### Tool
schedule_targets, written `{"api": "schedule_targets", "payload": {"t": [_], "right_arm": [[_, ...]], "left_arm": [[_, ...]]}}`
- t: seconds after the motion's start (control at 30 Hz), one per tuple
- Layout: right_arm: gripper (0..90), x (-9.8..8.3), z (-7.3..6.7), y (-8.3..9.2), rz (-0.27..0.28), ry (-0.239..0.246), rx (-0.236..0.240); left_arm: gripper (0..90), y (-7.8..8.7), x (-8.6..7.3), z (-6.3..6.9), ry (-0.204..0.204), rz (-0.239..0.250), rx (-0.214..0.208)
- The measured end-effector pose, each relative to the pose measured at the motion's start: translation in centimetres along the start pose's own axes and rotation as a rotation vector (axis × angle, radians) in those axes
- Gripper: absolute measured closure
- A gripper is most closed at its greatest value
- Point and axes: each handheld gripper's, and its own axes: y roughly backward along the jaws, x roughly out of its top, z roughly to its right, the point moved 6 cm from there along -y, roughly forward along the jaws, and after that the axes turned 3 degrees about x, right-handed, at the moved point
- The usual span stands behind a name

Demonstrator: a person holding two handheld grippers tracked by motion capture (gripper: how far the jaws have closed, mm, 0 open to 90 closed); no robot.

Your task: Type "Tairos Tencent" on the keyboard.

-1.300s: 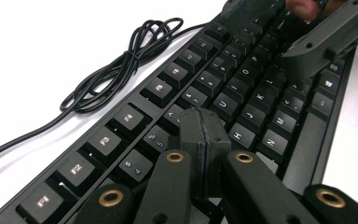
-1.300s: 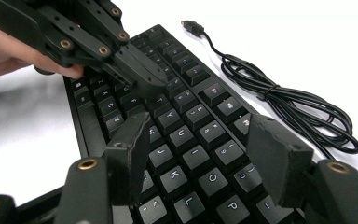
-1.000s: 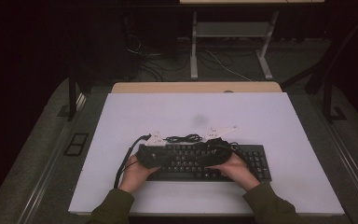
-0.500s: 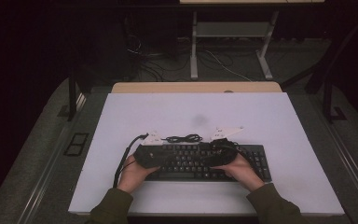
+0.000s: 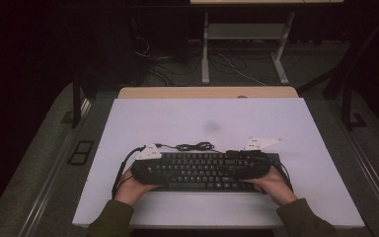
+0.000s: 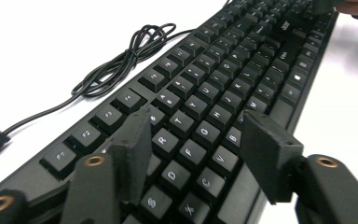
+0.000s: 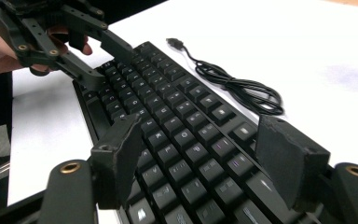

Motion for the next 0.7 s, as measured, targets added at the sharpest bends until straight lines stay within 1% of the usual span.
{"api": "schedule_targets", "payload": {"t": [0.03,0.13,0.27,0.37,0.53,0.57,0.6,0.7], "right_arm": [[30.1,-0.2,0.1,0.4,0.007,-0.005,-0.006],[28.8,-0.8,0.3,1.5,0.029,-0.012,-0.02],[27.1,-1.8,0.5,3.1,0.038,-0.011,-0.046],[26.2,-2.6,0.8,4.2,0.048,-0.012,-0.065],[25.5,-3.8,1.2,5.8,0.052,-0.013,-0.089],[25.4,-4.0,1.2,6.1,0.05,-0.011,-0.094],[25.2,-4.2,1.3,6.4,0.05,0.001,-0.098],[25.0,-4.9,1.4,7.1,0.035,0.006,-0.115]], "left_arm": [[38.5,0.2,-0.1,0.1,0.004,0.004,-0.002],[34.6,0.8,-0.4,0.2,-0.002,0.014,0.005],[28.5,1.7,-0.9,0.2,0.001,0.036,0.018],[23.0,2.3,-1.3,0.1,0.016,0.051,0.031],[14.5,3.0,-2.0,0.0,0.031,0.061,0.048],[13.9,3.1,-2.2,0.0,0.033,0.063,0.05],[13.5,3.3,-2.4,0.0,0.034,0.064,0.053],[8.8,3.4,-2.8,0.0,0.048,0.057,0.068]]}}
